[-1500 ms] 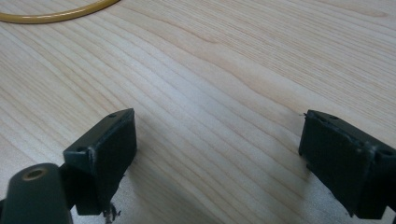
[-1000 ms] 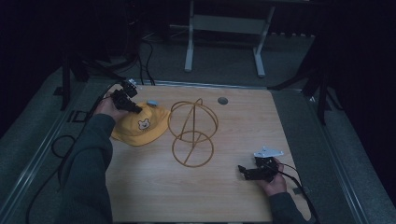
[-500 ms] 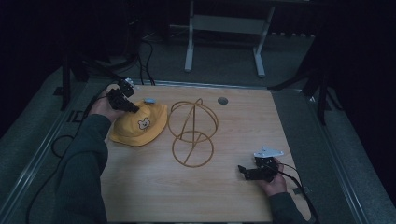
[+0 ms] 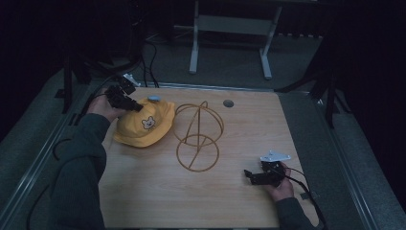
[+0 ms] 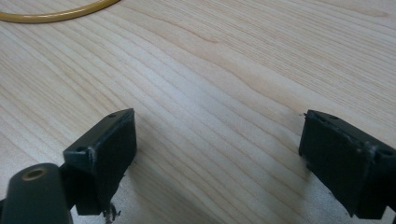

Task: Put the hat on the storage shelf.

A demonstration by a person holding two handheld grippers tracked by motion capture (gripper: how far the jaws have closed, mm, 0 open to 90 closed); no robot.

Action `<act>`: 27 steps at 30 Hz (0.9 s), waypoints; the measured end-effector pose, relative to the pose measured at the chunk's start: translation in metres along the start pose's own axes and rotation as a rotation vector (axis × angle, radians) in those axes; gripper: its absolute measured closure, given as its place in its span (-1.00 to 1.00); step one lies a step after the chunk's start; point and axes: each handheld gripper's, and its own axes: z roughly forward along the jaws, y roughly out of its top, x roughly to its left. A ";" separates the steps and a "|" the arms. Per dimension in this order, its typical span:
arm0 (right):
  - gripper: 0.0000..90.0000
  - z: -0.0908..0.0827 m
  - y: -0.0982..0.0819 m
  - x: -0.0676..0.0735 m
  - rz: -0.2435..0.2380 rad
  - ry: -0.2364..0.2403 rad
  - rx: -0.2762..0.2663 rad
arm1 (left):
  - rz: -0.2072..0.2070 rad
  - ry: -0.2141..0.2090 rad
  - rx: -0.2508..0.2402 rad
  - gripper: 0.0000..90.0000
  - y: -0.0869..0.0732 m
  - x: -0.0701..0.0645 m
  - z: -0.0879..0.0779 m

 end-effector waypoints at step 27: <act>-0.75 0.000 0.000 0.000 -0.003 -0.001 0.001 | 0.116 -0.073 -0.086 0.79 0.019 -0.023 -0.060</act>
